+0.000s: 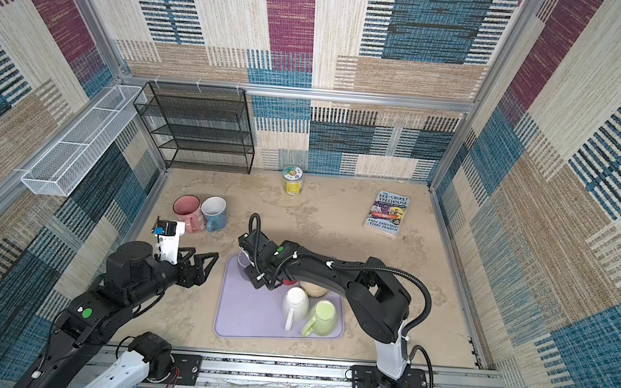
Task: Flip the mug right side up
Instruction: 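Reach the right gripper down over the upside-down lavender mug on the tray, then close the right gripper on the lavender mug's base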
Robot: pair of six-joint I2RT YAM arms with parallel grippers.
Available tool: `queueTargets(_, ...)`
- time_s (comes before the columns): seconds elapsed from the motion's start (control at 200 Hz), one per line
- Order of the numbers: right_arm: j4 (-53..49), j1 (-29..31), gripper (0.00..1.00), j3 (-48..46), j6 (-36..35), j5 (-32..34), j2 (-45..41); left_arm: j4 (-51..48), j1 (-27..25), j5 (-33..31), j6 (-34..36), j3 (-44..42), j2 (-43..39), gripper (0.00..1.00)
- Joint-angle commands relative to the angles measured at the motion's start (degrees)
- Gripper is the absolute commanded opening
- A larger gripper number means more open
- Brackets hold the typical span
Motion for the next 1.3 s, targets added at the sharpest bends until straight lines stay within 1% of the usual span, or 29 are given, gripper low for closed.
queueTargets(0.0, 0.52, 0.57, 0.49, 0.13, 0.91, -0.07, 0.13, 1.68, 0.2, 0.51, -0.7, 0.07, 0.05, 0.84)
queueTargets(0.24, -0.34, 0.65, 0.44, 0.14, 1.78, 1.53, 0.7, 1.57, 0.28, 0.44, -0.88, 0.0, -0.07, 0.84)
queueTargets(0.496, -0.96, 0.73, 0.4, 1.26, 2.37, 3.2, 2.03, 1.54, 0.23, 0.65, -0.97, 0.0, -0.06, 0.83)
queueTargets(0.731, -1.5, 0.65, 0.31, 2.23, 2.63, 4.01, 2.66, 1.57, 0.29, 0.65, -0.96, -0.04, 0.03, 0.84)
queueTargets(1.147, -1.57, 0.73, 0.07, 2.06, 2.49, 5.07, 2.7, 1.4, 0.4, 0.53, -0.7, -0.01, 0.11, 0.84)
queueTargets(1.172, -1.51, 0.66, 0.05, 1.95, 2.46, 5.07, 2.62, 1.31, 0.38, 0.42, -0.62, 0.0, 0.11, 0.84)
queueTargets(1.297, -0.95, 0.66, 0.0, 1.43, 2.41, 4.98, 1.8, 1.11, 0.39, 0.23, -0.61, 0.0, 0.11, 0.83)
